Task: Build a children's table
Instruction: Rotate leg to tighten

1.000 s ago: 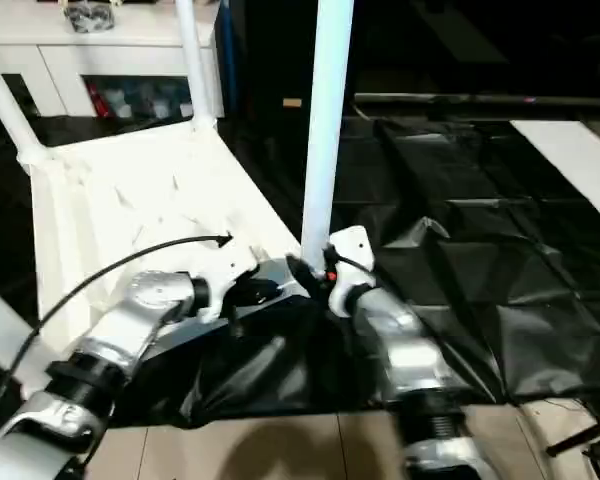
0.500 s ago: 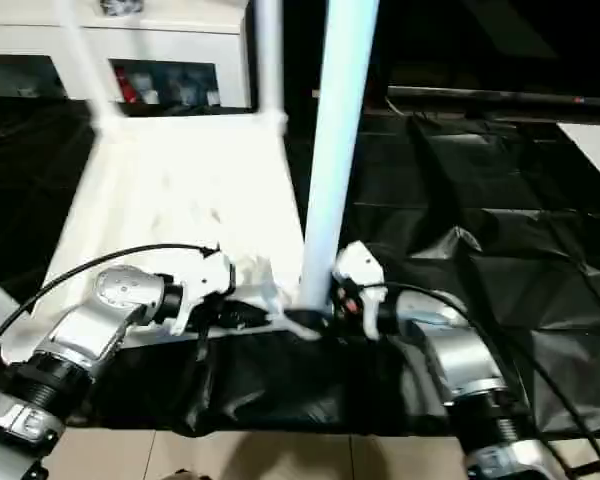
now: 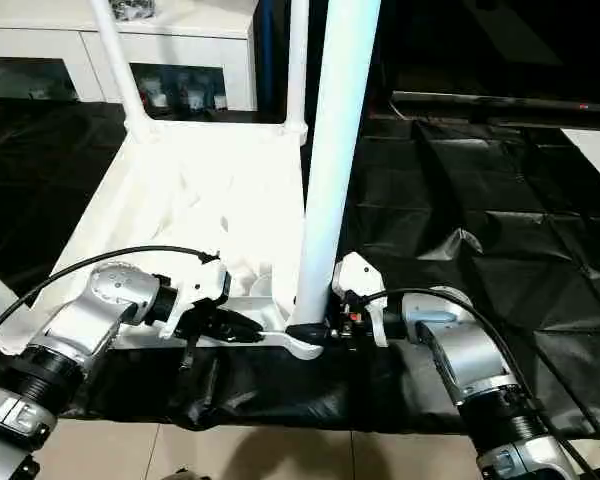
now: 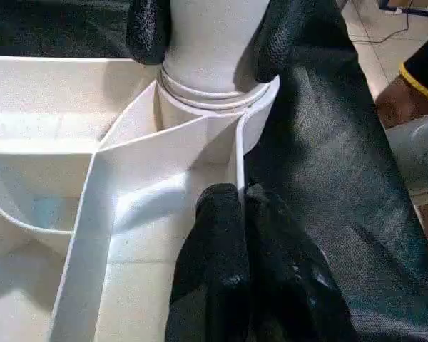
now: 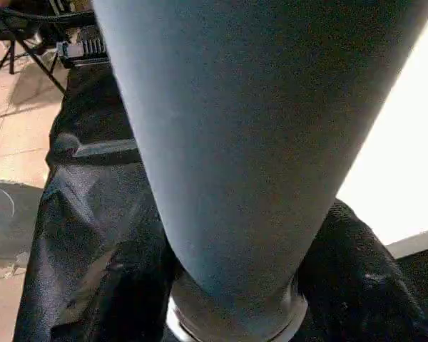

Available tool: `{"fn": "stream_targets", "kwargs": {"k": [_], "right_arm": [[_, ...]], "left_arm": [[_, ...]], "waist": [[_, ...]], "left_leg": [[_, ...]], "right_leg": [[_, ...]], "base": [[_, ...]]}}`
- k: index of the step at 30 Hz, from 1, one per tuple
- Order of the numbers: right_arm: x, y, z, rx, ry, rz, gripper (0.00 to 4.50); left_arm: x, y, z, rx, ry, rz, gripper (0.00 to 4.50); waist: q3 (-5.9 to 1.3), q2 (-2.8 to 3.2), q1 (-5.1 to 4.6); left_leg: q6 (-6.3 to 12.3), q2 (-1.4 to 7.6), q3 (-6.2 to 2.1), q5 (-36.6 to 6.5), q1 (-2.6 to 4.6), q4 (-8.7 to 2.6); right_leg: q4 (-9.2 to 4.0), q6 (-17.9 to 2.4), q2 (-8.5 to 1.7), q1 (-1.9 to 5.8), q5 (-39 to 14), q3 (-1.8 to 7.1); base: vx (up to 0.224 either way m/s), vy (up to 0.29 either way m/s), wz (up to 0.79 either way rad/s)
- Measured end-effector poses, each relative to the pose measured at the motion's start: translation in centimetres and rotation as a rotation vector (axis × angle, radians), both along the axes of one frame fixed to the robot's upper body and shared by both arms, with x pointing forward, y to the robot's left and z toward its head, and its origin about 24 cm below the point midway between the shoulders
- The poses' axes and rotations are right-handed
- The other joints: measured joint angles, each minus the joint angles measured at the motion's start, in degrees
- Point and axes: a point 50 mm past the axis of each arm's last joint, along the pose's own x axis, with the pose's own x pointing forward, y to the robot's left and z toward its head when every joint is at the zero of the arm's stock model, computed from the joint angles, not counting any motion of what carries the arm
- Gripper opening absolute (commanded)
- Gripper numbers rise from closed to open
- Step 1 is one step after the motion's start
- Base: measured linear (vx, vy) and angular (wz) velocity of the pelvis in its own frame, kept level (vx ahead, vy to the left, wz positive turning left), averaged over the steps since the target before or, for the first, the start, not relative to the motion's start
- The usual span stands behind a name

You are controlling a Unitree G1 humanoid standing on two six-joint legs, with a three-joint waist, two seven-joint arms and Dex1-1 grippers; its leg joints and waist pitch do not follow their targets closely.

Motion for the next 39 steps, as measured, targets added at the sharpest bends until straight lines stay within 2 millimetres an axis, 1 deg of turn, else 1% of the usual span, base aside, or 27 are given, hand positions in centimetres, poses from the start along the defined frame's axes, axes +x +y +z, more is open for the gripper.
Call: {"fn": "stream_targets", "kwargs": {"k": [3, 7, 8, 10, 13, 16, 17, 19, 22, 23, 24, 30, 32, 36, 39], "right_arm": [[0.0, 0.3, -0.2, 0.013, -0.001, -0.028, 2.00], [0.7, 0.7, -0.8, 0.044, -0.023, -0.169, 1.99], [1.1, 1.1, -1.2, 0.069, -0.037, -0.252, 1.98], [1.5, 1.7, -1.6, 0.087, -0.050, -0.340, 1.98], [2.7, 3.1, -2.0, 0.114, -0.063, -0.527, 1.97], [3.7, 4.1, -2.2, 0.116, -0.071, -0.673, 1.96], [4.2, 4.5, -2.2, 0.117, -0.070, -0.734, 1.96], [4.7, 5.1, -2.1, 0.123, -0.064, -0.799, 1.96], [5.1, 5.4, -2.1, 0.121, -0.064, -0.828, 1.96], [5.1, 5.5, -2.1, 0.120, -0.068, -0.831, 2.52], [5.1, 5.5, -2.1, 0.120, -0.070, -0.831, 2.52], [5.0, 5.6, -2.0, 0.151, -0.068, -0.792, 3.10], [4.7, 4.9, -1.9, 0.138, -0.082, -0.732, 3.28], [4.1, 3.7, -1.7, 0.109, -0.100, -0.601, 3.28], [3.4, 2.7, -1.5, 0.107, -0.098, -0.499, 3.28]], "left_arm": [[0.1, -0.2, -0.2, -0.011, -0.003, 0.029, 0.00], [0.7, -0.6, -0.3, -0.021, -0.042, 0.118, 0.00], [1.0, -0.6, -0.4, -0.019, -0.059, 0.167, 0.00], [1.3, -0.7, -0.4, -0.012, -0.073, 0.213, 0.00], [1.8, -1.2, -0.6, -0.008, -0.093, 0.333, 0.00], [2.2, -2.1, -0.7, -0.013, -0.107, 0.431, 0.00], [2.3, -2.5, -0.8, -0.019, -0.109, 0.478, 0.00], [2.2, -3.1, -0.9, -0.027, -0.106, 0.526, 0.00], [2.1, -3.5, -1.0, -0.035, -0.108, 0.559, 0.00], [2.0, -3.6, -1.0, -0.036, -0.108, 0.563, 0.00], [2.0, -3.6, -1.0, -0.037, -0.108, 0.563, 0.00], [1.8, -3.5, -0.8, -0.041, -0.112, 0.539, 0.00], [1.7, -3.4, -0.7, -0.042, -0.116, 0.502, 0.00], [1.4, -2.9, -0.5, -0.050, -0.112, 0.429, 0.00], [1.2, -2.2, -0.4, -0.047, -0.105, 0.370, 0.00]], "waist": [[0.00, 0.00, 0.04], [0.00, -0.09, -0.34], [0.01, -0.15, -0.81], [0.02, -0.19, -1.76], [0.00, -0.28, -3.42], [-0.01, -0.28, -4.11], [0.00, -0.28, -4.50], [-0.01, -0.28, -5.05], [-0.03, -0.31, -5.18], [-0.03, -0.31, -5.19], [-0.03, -0.31, -5.16], [-0.02, -0.28, -5.09], [-0.01, -0.27, -4.85], [-0.01, -0.25, -4.48], [0.03, -0.19, -3.62]], "left_leg": [[0.00, 0.00, 0.01, 0.00, 0.02, 0.05], [-0.01, 0.00, 0.00, 0.00, 0.12, 0.11], [-0.01, 0.01, 0.00, 0.00, 0.17, 0.11], [-0.03, -0.01, -0.10, 0.01, 0.20, 0.11], [-0.04, -0.05, -0.28, 0.01, 0.26, 0.13], [-0.05, -0.14, -0.70, 0.01, 0.20, 0.20], [-0.04, -0.17, -0.75, 0.01, 0.22, 0.24], [-0.04, -0.20, -0.76, 0.01, 0.22, 0.26], [-0.04, -0.20, -0.78, 0.00, 0.21, 0.30], [-0.04, -0.20, -0.78, 0.00, 0.20, 0.29], [-0.04, -0.20, -0.78, 0.00, 0.20, 0.29], [-0.05, -0.20, -0.78, 0.00, 0.18, 0.25], [-0.06, -0.20, -0.78, -0.01, 0.14, 0.22], [-0.06, -0.15, -0.78, -0.01, 0.04, 0.16], [-0.07, -0.08, -0.77, -0.01, 0.02, 0.04]], "right_leg": [[0.04, -0.03, -0.02, 0.05, 0.02, 0.00], [0.08, 0.14, -0.02, 0.10, 0.03, 0.01], [0.10, 0.15, -0.02, 0.08, 0.04, 0.00], [0.05, 0.18, -0.02, 0.07, 0.04, -0.04], [-0.10, 0.18, -0.02, 0.05, 0.03, -0.12], [-0.37, 0.19, -0.02, -0.03, 0.02, -0.32], [-0.40, 0.19, -0.01, -0.08, 0.03, -0.31], [-0.42, 0.19, -0.01, -0.10, 0.03, -0.27], [-0.44, 0.18, -0.01, -0.11, 0.03, -0.29], [-0.44, 0.18, 0.00, -0.12, 0.04, -0.28], [-0.43, 0.17, 0.00, -0.12, 0.04, -0.28], [-0.38, -0.10, 0.02, -0.14, 0.30, -0.27], [-0.37, -0.05, 0.02, -0.16, 0.46, -0.26], [-0.21, -0.23, 0.05, -0.25, 0.63, -0.28], [-0.23, -0.07, 0.11, -0.31, 0.52, -0.31]], "base": [[0.000, 0.000, 0.00], [0.000, 0.000, 0.00], [0.000, 0.000, 0.00], [0.000, 0.000, 0.00], [0.000, 0.000, 0.00], [0.000, 0.000, 0.00], [0.000, 0.000, 0.00], [0.000, 0.000, 0.00], [0.000, 0.000, 0.00], [0.000, 0.000, 0.00], [0.000, 0.000, 0.00], [0.000, 0.000, 0.00], [0.000, 0.000, 0.00], [0.000, 0.000, 0.00], [0.000, 0.000, 0.00]]}}
